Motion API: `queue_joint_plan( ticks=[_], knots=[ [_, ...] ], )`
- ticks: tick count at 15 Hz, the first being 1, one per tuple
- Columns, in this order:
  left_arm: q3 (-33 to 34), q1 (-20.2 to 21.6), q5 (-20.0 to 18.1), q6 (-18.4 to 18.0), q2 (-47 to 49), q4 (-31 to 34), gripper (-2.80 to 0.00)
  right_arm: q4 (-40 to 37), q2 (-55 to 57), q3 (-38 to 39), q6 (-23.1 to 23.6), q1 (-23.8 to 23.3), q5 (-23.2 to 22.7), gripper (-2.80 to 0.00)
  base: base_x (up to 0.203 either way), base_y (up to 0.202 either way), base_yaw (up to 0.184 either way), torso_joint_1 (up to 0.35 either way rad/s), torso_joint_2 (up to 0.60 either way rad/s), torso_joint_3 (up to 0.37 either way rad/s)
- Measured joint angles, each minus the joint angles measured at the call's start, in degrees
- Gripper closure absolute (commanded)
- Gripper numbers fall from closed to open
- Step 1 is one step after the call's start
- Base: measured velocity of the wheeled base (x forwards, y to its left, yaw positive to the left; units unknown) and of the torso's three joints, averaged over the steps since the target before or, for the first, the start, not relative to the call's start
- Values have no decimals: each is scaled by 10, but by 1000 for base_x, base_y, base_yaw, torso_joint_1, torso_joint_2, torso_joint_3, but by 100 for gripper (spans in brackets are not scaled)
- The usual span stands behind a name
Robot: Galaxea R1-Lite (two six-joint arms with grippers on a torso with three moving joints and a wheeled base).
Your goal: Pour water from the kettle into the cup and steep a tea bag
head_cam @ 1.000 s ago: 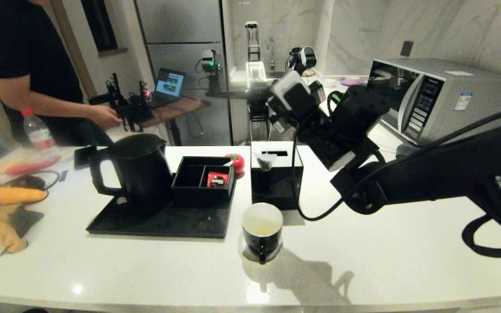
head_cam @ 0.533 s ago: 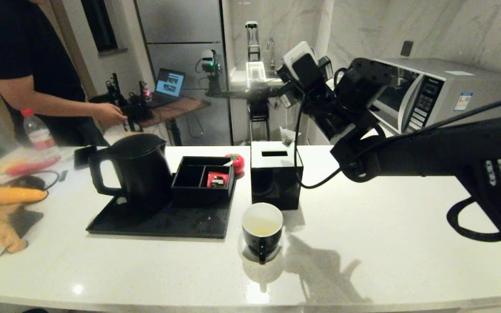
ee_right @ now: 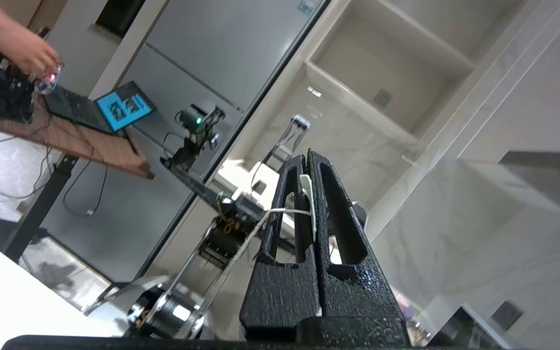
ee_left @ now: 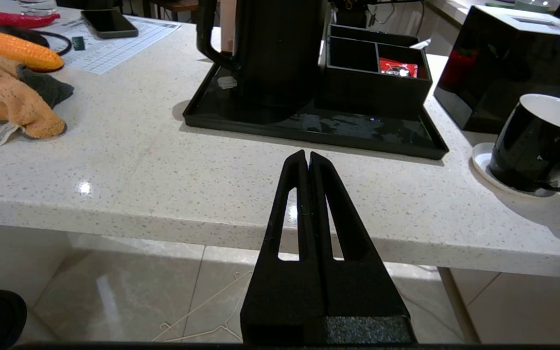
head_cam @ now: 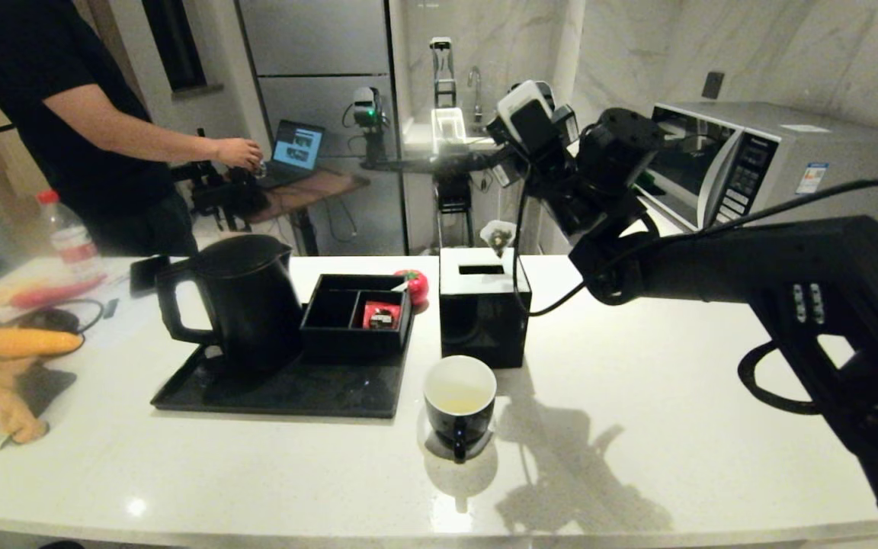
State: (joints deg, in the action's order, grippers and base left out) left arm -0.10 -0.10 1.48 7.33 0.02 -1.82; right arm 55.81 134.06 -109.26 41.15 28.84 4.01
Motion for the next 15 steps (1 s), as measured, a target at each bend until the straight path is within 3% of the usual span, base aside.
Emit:
queue_joint_plan(
  ticks=[15],
  knots=[
    [0, 0, 0, 0, 0, 0, 0, 6, 41, -8, -2, 0, 0, 0, 0, 0, 0, 0, 0, 0]
  ],
)
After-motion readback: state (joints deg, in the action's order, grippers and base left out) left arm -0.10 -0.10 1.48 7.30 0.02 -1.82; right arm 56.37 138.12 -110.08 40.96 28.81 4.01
